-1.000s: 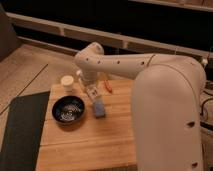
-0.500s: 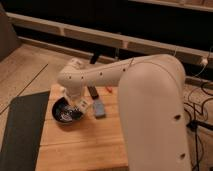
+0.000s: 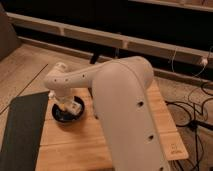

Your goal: Place the bottle in the ceramic bowl

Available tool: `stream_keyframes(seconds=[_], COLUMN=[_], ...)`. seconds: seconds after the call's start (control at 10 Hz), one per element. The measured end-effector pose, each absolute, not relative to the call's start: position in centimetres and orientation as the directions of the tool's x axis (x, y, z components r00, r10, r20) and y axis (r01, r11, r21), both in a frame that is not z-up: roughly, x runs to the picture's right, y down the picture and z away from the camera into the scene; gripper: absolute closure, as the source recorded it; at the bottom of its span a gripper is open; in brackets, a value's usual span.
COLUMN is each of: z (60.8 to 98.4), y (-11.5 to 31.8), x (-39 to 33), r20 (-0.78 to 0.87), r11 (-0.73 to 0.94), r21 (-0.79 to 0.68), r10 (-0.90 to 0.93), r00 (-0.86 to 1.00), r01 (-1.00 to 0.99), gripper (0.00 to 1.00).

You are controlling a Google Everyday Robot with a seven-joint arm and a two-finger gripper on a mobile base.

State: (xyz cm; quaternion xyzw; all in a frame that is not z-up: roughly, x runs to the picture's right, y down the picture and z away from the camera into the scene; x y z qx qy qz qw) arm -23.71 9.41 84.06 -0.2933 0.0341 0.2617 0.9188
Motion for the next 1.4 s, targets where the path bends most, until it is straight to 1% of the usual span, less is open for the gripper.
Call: stream_keyframes(seconds=[0.1, 0.2, 0.3, 1.4], z=[84.6, 85.0, 85.7, 85.9], y=[10.1, 10.6, 10.9, 11.1], x=[-24.5, -24.8, -24.4, -24.4], r20=[-0.207, -0.201, -0.205, -0.202], r11=[0.681, 0.671, 0.665, 0.661], r21=[-0.552, -0.577, -0.593, -0.601], r10=[0.447, 0.435, 0.421, 0.417], r00=[0.87, 0.878, 0.884, 0.886], r01=[-0.481, -0.465, -0.454, -0.449], gripper=[0.99, 0.95, 0.94, 0.94])
